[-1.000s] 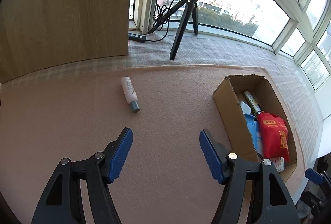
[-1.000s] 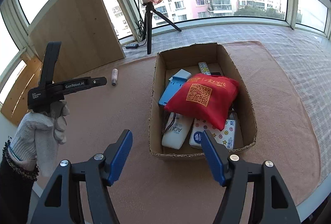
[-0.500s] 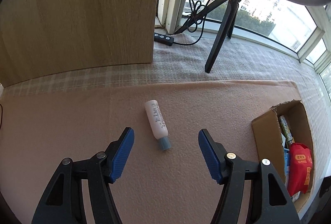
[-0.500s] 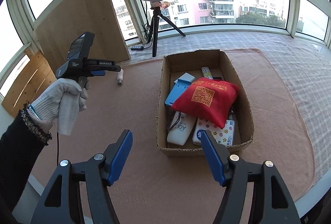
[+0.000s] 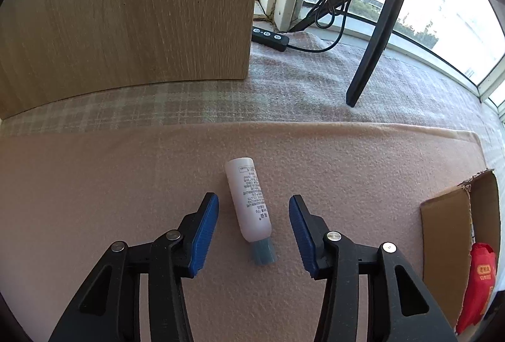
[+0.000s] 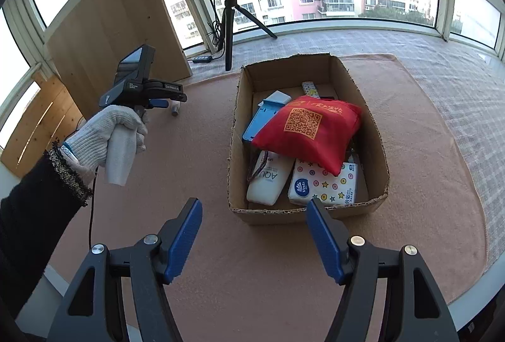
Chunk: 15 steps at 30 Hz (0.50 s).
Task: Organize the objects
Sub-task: 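Move the left gripper to the small white bottle and grasp it, then carry the white bottle into the box and open the left gripper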
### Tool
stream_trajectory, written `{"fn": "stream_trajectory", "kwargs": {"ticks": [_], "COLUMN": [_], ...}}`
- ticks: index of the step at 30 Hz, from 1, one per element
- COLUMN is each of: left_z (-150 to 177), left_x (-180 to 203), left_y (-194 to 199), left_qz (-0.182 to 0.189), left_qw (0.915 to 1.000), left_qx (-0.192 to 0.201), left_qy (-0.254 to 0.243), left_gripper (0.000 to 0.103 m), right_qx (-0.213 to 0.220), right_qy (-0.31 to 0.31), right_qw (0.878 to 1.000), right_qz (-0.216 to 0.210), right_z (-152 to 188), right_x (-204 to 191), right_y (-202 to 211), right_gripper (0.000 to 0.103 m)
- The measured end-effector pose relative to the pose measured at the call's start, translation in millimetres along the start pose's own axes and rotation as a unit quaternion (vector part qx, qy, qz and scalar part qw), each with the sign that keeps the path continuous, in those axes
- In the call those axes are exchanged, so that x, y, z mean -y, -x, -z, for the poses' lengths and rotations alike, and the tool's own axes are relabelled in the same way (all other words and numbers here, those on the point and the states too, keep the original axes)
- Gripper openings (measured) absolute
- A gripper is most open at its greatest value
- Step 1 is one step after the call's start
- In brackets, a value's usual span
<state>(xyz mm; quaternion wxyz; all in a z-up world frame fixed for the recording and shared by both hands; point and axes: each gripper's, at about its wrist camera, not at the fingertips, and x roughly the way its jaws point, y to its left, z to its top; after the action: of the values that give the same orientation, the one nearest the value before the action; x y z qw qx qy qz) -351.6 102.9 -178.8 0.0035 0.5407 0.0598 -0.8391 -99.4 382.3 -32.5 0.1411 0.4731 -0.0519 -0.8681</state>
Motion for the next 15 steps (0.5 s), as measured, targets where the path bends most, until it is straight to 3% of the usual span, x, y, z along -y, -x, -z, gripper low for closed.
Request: {"fn": "stream_trajectory", "kwargs": {"ticks": [3,7,15], "left_z": [-0.9,-1.3,5.4], "left_x": [-1.4,-2.4,-6.4], "left_y": [-5.5,-6.5,3.2], "left_qz": [-0.001,-0.004,0.011], "left_qw": [1.0,1.0,0.9999], "left_qx": [-0.002,0.001,0.003], "left_qy": [0.005,0.003,-0.001], "left_gripper": [0.04,0.022,0.021], "right_qx": [0.0,-0.002,0.001], "right_qy": [-0.001,-0.002,0.003], "right_qw": [1.0,1.0,1.0], "right_qz": [0.0,0.0,0.001], "right_z": [0.5,1.6,2.4], "right_x": [1.3,1.9,-0.5], "right_y": [0.3,0.5,0.1], "right_gripper": [0.065,0.065,0.065]}}
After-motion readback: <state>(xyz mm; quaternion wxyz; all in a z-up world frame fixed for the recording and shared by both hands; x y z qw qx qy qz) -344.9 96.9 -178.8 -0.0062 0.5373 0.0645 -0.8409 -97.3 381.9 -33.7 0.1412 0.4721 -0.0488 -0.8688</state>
